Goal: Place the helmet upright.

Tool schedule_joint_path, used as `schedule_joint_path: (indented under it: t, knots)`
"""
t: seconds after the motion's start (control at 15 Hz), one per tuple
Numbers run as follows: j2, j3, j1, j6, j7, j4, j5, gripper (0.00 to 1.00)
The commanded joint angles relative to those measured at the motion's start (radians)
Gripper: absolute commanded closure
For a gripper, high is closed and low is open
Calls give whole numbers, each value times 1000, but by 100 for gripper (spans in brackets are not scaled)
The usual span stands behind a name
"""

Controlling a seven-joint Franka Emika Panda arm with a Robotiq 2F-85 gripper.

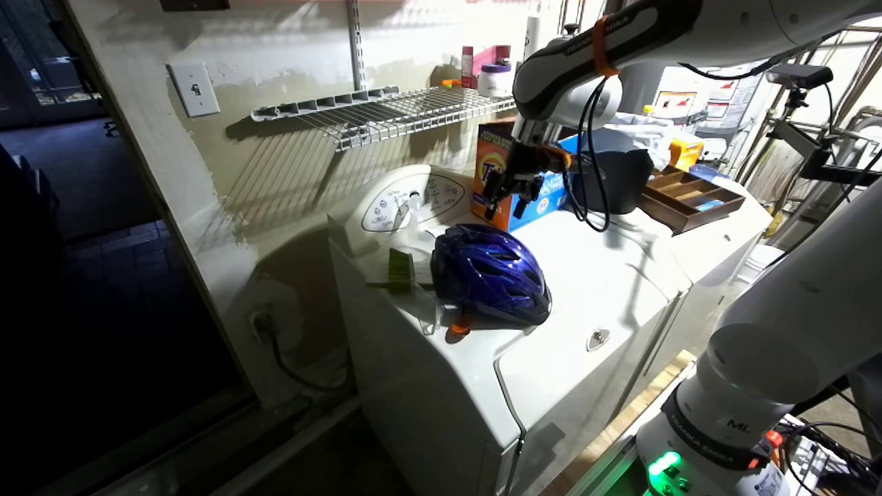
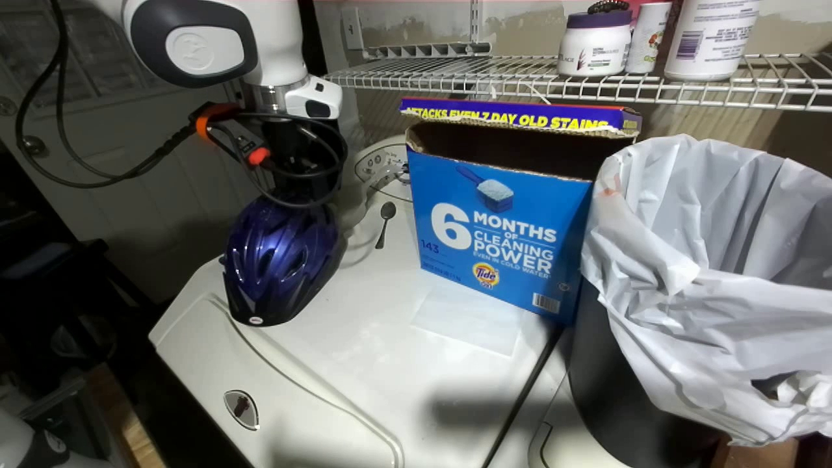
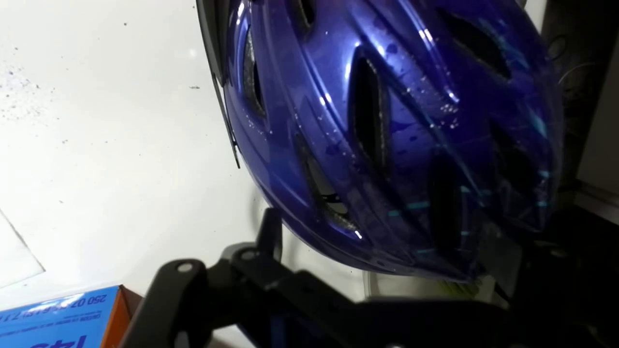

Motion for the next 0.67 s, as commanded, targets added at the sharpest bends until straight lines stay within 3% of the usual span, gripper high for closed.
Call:
schedule_joint_path:
  t: [0.0,0.27,0.6]
  knots:
    - [1,7,-2,-8,-13,4,6,0]
    - [-58,25,-1,-20,-15,-17,-42,0]
    - [-225,74,2,-61,-51,-96,-231,0]
